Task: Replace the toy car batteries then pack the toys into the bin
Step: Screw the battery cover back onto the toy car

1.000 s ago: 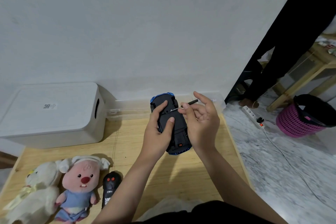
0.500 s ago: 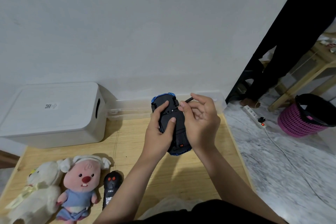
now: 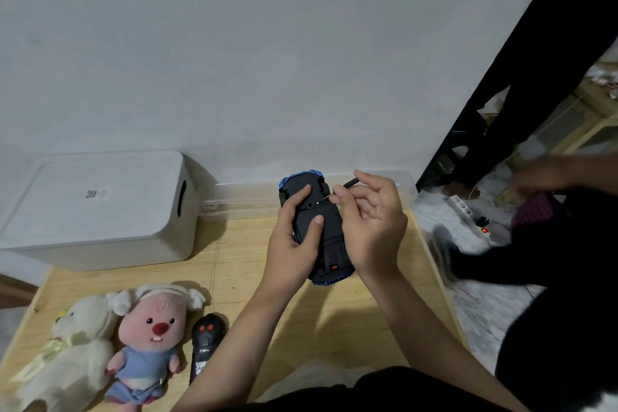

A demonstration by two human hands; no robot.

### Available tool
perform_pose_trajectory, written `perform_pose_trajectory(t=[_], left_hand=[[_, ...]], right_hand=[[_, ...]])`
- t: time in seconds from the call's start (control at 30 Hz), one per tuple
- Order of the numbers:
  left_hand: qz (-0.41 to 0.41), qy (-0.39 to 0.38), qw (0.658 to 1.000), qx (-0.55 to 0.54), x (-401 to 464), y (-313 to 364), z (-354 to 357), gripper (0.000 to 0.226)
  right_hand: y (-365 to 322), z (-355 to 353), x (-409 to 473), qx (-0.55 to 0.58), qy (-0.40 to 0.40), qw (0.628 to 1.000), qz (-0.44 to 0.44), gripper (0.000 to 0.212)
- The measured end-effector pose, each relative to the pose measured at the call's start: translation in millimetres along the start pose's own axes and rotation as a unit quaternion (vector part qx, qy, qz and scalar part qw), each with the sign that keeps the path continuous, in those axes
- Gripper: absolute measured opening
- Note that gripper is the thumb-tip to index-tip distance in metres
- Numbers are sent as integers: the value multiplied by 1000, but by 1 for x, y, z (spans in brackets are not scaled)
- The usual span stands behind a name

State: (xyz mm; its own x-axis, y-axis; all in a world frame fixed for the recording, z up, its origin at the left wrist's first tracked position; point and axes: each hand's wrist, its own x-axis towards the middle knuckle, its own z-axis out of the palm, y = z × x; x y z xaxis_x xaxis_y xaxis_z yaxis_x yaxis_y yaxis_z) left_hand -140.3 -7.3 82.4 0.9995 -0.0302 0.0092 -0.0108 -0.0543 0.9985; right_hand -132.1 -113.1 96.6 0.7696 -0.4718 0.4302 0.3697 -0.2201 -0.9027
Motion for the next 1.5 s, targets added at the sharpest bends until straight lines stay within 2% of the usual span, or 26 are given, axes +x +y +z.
perform_pose_trajectory(t=[0.23, 0.63, 0.87, 1.0, 1.13, 1.27, 1.5], left_hand=[[-7, 0, 1000, -9, -1, 3, 0, 46], [-6, 11, 1000, -9, -2, 6, -6, 45], [2, 20, 1000, 4, 2, 8, -10, 45], [4, 12, 1000, 0, -1, 10, -8, 45], [6, 7, 1000, -1, -2, 11, -8, 45], [2, 8, 1000, -1, -1, 10, -7, 45], [0, 12, 1000, -8, 0, 11, -7, 45]], right_hand=[[0, 0, -1, -16, -15, 1000, -6, 38], [3, -4, 8, -92, -55, 986, -129, 22], [-1, -6, 17, -33, -83, 992, -94, 26], [-4, -4, 17, -31, -104, 988, -108, 25], [-4, -2, 18, -40, -83, 987, -133, 21], [-5, 0, 17, -21, -57, 994, -96, 28], [-11, -3, 13, 15, -79, 994, -78, 28]])
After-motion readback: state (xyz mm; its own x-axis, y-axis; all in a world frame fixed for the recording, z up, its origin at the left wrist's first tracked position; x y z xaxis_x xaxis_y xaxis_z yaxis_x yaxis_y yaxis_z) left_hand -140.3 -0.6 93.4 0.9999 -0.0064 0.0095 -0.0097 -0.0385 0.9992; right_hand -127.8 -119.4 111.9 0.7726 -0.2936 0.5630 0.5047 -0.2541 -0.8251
